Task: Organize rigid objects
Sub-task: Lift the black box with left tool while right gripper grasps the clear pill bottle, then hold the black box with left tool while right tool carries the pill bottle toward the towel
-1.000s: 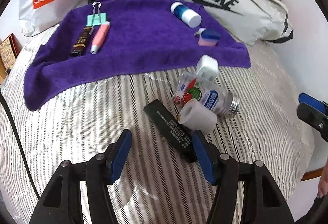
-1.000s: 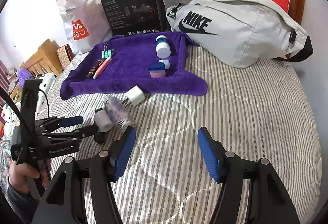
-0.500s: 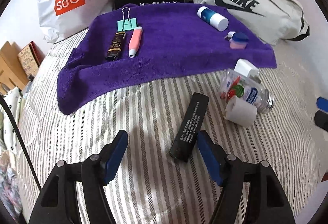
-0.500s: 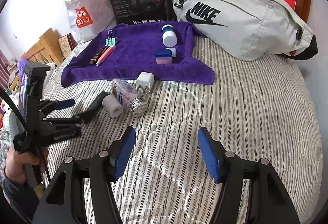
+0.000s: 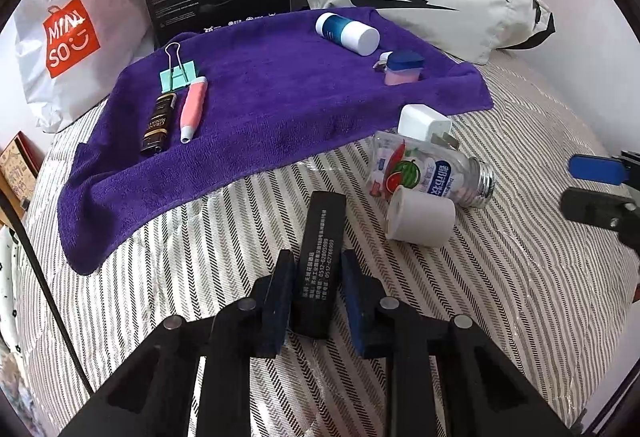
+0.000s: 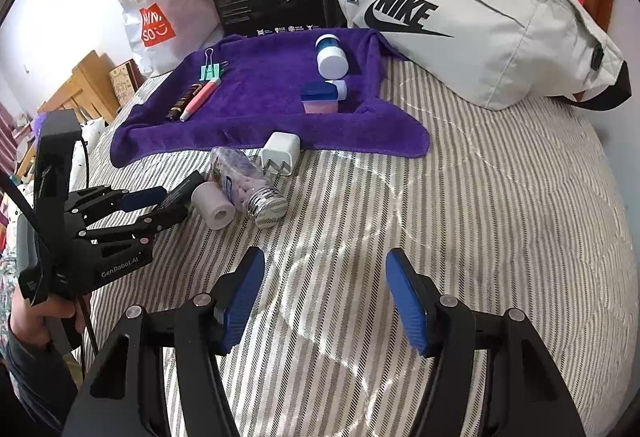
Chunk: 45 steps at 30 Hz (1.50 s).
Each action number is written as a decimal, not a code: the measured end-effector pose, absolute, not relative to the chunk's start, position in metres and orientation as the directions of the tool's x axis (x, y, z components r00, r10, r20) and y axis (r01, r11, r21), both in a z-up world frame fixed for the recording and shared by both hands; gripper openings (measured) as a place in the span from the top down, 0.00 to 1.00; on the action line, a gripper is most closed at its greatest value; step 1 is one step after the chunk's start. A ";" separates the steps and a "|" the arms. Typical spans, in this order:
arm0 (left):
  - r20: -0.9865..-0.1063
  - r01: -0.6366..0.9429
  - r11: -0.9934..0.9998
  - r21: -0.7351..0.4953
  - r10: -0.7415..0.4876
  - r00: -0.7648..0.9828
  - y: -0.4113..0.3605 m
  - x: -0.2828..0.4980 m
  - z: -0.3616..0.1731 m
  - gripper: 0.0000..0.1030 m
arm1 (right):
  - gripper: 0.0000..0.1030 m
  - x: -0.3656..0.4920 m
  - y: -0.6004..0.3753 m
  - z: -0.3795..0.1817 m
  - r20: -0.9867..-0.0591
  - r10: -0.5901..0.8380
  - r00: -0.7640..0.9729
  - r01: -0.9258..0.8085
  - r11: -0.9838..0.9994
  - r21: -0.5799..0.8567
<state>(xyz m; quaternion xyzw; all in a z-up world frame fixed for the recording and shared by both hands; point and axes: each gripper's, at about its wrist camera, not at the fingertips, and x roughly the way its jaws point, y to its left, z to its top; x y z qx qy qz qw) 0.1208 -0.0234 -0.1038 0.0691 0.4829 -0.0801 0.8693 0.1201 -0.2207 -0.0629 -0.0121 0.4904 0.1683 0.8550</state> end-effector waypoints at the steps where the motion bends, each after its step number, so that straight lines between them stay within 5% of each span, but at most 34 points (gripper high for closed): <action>1: -0.853 0.205 0.978 0.041 -0.072 0.517 -0.023 0.121 -0.104 0.77 | 0.39 0.122 -0.218 -0.064 -0.844 0.277 0.460 -0.305 0.942 0.143; 15: -0.852 0.114 0.992 -0.052 -0.104 0.514 0.029 0.112 -0.104 0.77 | 0.39 0.179 -0.166 -0.085 -0.830 0.380 0.409 -0.429 0.883 0.193; 21: -0.851 0.099 0.992 -0.074 -0.114 0.513 0.039 0.111 -0.104 0.77 | 0.55 0.177 -0.144 -0.097 -0.853 0.386 0.351 -0.486 0.854 0.186; 32: -0.847 0.098 0.990 -0.102 -0.138 0.513 0.045 0.110 -0.103 0.77 | 0.60 0.173 -0.109 -0.105 -0.870 0.319 0.375 -0.528 0.845 0.082; 45: -0.851 0.090 0.994 -0.069 -0.106 0.514 0.041 0.112 -0.104 0.77 | 0.60 0.138 -0.226 -0.097 -0.873 0.151 0.464 -0.211 0.976 0.057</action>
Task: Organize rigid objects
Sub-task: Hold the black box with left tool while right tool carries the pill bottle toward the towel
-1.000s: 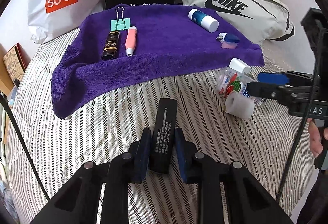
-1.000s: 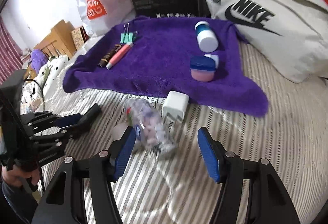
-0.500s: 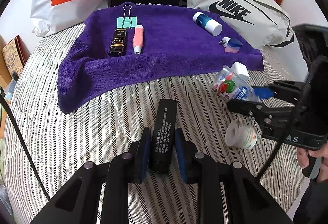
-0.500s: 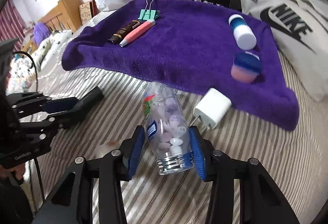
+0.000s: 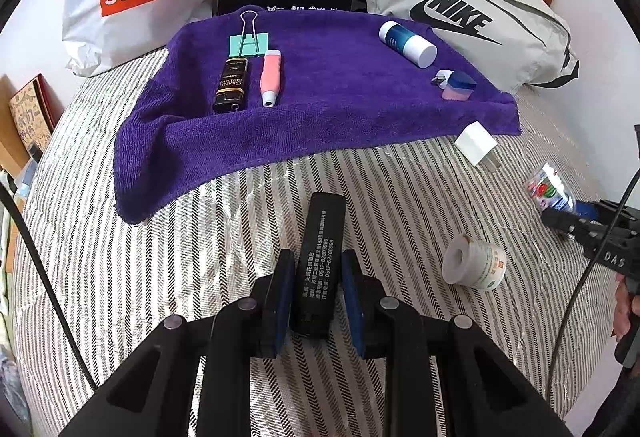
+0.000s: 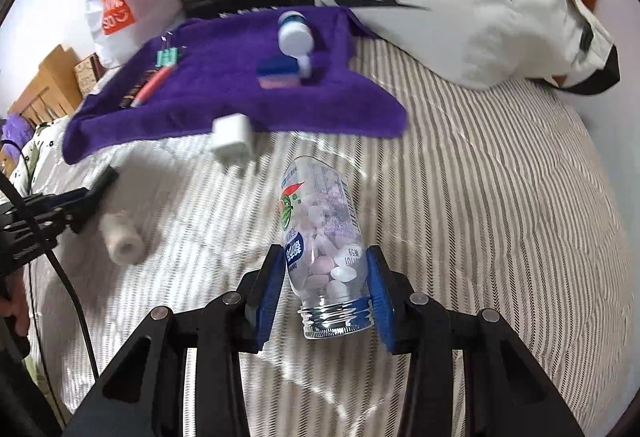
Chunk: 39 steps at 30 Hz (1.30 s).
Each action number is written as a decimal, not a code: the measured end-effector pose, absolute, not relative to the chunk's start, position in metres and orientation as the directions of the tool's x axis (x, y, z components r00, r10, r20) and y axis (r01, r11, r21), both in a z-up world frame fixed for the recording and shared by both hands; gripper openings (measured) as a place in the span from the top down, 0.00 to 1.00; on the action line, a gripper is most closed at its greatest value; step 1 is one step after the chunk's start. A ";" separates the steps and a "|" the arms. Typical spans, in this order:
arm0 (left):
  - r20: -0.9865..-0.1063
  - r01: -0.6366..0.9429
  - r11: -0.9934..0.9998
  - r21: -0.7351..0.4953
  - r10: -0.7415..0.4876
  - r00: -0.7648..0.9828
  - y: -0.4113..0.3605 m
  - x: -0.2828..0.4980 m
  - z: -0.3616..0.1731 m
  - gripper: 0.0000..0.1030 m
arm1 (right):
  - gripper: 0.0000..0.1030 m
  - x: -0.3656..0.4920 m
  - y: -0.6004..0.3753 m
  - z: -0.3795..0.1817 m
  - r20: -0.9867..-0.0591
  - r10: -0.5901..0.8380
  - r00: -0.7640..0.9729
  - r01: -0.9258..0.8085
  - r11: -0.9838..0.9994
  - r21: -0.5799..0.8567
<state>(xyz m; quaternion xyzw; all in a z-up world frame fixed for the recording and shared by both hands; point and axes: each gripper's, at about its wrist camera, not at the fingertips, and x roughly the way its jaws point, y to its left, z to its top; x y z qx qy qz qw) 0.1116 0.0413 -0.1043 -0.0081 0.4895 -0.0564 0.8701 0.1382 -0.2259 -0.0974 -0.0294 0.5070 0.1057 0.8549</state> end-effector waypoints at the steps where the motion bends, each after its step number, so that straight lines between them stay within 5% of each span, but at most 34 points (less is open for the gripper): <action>1: -0.851 0.090 0.993 -0.071 -0.107 0.514 0.042 0.112 -0.104 0.77 | 0.59 0.140 -0.226 -0.100 -0.879 0.149 0.454 -0.211 0.976 0.056; 26: -0.851 0.107 0.994 0.028 -0.032 0.524 0.030 0.113 -0.106 0.78 | 0.61 0.148 -0.215 -0.104 -0.871 0.132 0.474 -0.312 0.950 -0.026; 39: -0.831 0.068 0.995 -0.076 -0.101 0.548 0.056 0.109 -0.084 0.78 | 0.61 0.147 -0.229 -0.092 -0.862 0.191 0.470 -0.329 0.944 0.029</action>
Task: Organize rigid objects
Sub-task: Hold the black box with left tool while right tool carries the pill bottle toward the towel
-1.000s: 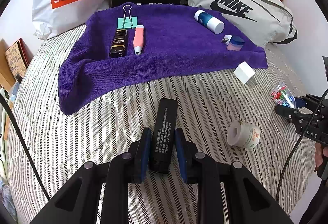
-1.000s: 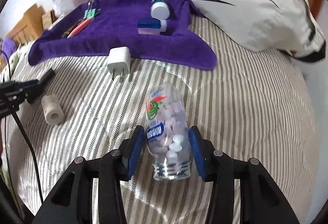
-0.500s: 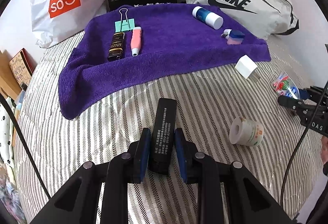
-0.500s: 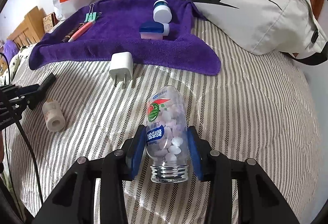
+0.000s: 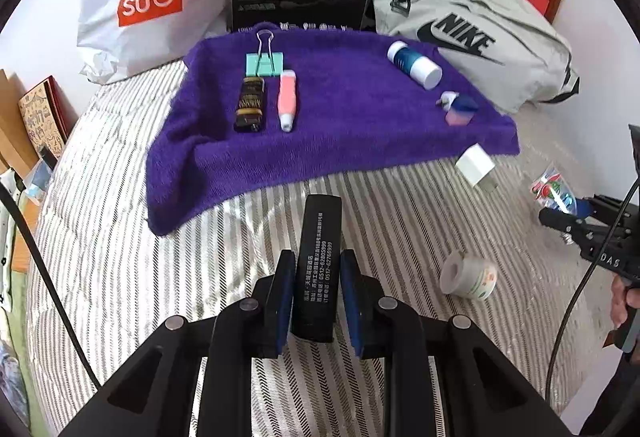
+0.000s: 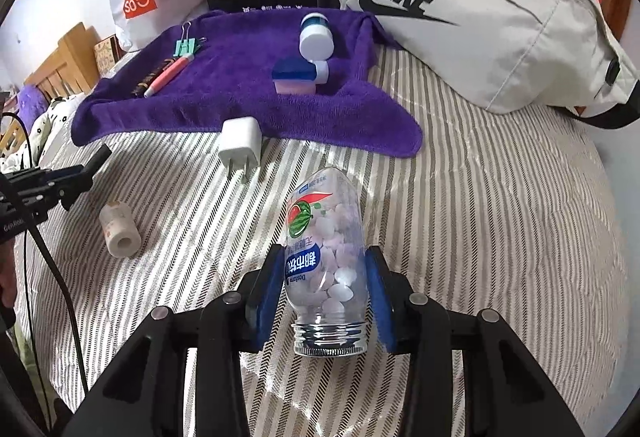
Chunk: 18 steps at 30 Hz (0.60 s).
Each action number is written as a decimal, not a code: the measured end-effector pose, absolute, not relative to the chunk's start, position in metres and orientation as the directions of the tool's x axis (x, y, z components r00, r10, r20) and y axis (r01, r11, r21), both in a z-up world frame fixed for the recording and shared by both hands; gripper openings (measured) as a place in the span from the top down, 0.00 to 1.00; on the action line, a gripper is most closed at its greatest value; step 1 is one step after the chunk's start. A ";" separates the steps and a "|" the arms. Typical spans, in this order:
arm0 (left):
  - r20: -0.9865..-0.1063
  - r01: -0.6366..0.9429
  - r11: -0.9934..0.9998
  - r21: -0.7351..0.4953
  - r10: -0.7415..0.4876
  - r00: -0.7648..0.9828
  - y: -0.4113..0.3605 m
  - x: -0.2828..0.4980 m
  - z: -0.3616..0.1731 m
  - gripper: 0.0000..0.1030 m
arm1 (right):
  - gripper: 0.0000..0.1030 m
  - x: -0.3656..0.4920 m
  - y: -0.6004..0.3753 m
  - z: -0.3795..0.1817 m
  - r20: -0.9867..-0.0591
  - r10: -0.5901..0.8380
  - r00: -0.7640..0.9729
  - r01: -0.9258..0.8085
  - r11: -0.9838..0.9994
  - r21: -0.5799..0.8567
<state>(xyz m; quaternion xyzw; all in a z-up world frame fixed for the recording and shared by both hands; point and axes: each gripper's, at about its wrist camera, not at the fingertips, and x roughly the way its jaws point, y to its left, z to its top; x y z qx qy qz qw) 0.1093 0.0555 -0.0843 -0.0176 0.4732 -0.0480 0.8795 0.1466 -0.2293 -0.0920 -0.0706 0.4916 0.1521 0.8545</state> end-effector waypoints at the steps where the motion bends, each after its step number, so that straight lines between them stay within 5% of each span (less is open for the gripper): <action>1: -0.828 0.069 0.995 -0.074 -0.100 0.552 0.056 0.110 -0.081 0.78 | 0.61 0.147 -0.229 -0.091 -0.861 0.191 0.470 -0.335 0.942 0.027; 18: -0.803 0.089 0.994 -0.055 -0.097 0.588 0.057 0.136 -0.045 0.78 | 0.61 0.166 -0.205 -0.055 -0.832 0.261 0.489 -0.395 0.917 0.056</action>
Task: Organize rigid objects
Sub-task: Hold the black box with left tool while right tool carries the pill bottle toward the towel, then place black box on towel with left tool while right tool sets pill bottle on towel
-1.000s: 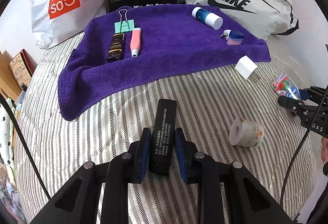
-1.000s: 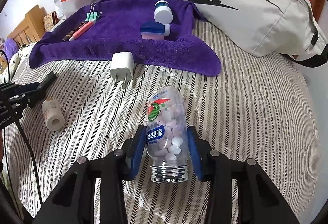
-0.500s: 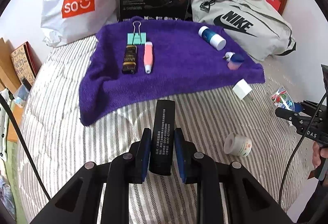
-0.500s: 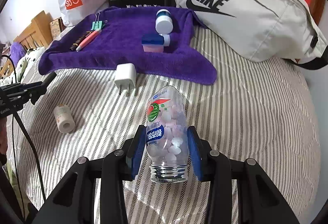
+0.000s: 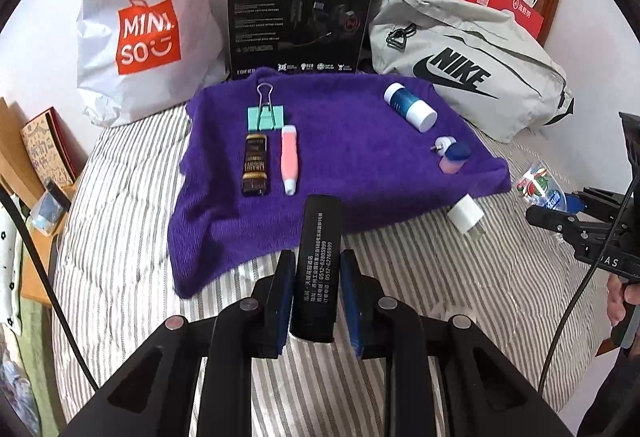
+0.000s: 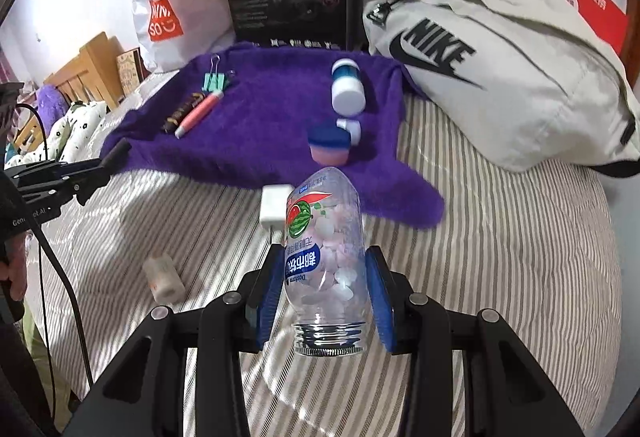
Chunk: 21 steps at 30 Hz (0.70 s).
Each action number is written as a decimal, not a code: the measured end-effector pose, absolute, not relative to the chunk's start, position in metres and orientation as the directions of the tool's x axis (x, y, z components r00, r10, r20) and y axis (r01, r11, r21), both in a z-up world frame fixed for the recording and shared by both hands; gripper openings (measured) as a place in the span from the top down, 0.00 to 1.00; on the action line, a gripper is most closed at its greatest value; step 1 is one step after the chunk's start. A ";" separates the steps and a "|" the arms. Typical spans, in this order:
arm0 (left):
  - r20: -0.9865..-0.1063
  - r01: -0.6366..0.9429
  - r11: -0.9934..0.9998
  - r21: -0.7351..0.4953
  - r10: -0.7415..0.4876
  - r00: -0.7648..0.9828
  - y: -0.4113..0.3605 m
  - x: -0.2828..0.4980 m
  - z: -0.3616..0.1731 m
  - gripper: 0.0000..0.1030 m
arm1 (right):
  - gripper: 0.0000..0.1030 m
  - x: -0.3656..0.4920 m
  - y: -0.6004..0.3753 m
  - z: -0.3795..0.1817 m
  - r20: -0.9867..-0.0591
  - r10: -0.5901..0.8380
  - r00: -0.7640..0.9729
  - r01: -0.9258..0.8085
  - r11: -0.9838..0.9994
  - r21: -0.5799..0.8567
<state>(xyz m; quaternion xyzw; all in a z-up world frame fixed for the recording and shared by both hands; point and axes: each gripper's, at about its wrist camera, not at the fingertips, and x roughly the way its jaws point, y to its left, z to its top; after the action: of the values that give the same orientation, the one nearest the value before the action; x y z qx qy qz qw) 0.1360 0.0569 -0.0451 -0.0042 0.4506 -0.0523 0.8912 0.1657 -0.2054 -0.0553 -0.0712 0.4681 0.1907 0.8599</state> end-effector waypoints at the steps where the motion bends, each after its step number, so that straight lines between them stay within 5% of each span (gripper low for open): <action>1: -0.802 0.089 0.995 -0.052 -0.095 0.590 0.057 0.140 -0.043 0.78 | 0.61 0.168 -0.203 -0.053 -0.830 0.267 0.489 -0.398 0.915 0.059; 21: -0.815 0.075 0.995 -0.073 -0.103 0.570 0.071 0.207 -0.049 0.78 | 0.61 0.279 -0.147 -0.036 -0.827 0.312 0.467 -0.433 0.897 0.094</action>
<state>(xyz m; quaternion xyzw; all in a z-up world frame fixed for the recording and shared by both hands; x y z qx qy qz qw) 0.2075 0.0705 -0.0492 -0.0152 0.4611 -0.0500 0.8858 0.2795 -0.1473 -0.0359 -0.0643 0.4679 0.2180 0.8541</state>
